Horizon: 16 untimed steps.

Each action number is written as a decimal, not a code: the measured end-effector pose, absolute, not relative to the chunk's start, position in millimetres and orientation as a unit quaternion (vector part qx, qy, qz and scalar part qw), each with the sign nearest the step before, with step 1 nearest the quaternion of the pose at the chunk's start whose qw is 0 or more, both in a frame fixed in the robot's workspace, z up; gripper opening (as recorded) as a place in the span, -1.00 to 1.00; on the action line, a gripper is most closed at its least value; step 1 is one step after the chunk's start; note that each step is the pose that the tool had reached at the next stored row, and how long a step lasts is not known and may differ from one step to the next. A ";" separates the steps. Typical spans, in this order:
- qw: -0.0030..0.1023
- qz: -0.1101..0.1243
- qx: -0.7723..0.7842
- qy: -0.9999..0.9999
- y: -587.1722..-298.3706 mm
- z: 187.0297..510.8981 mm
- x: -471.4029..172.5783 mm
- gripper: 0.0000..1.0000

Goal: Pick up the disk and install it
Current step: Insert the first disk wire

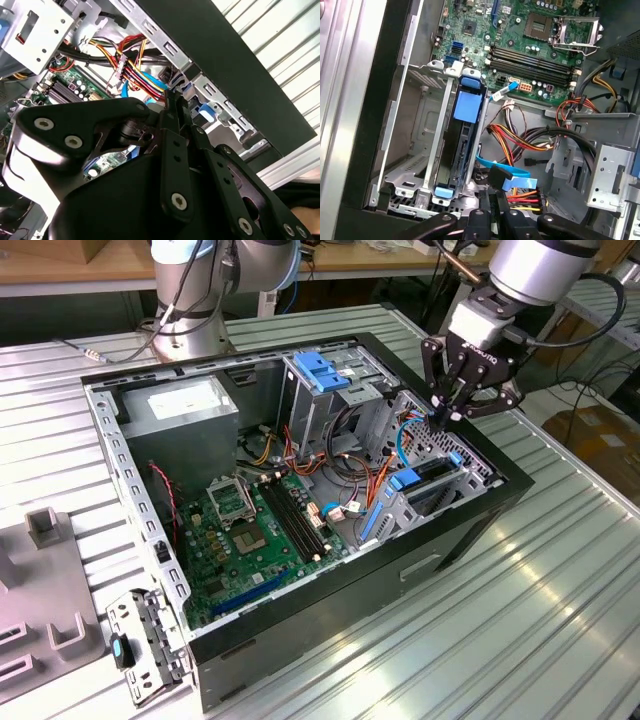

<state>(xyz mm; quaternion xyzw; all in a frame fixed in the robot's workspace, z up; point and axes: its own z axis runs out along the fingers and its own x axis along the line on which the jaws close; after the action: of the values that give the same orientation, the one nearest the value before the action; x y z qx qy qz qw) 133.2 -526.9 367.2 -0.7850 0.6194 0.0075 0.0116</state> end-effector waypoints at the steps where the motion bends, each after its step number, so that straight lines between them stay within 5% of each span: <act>1: 0.012 0.007 -0.785 0.619 -527.3 366.9 131.9 -0.66; 16: 0.012 0.006 -0.738 0.675 -530.0 361.8 130.8 -0.66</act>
<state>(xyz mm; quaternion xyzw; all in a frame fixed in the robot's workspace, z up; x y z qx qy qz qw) 130.8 -530.0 361.8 -0.7377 0.6750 0.0059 0.0119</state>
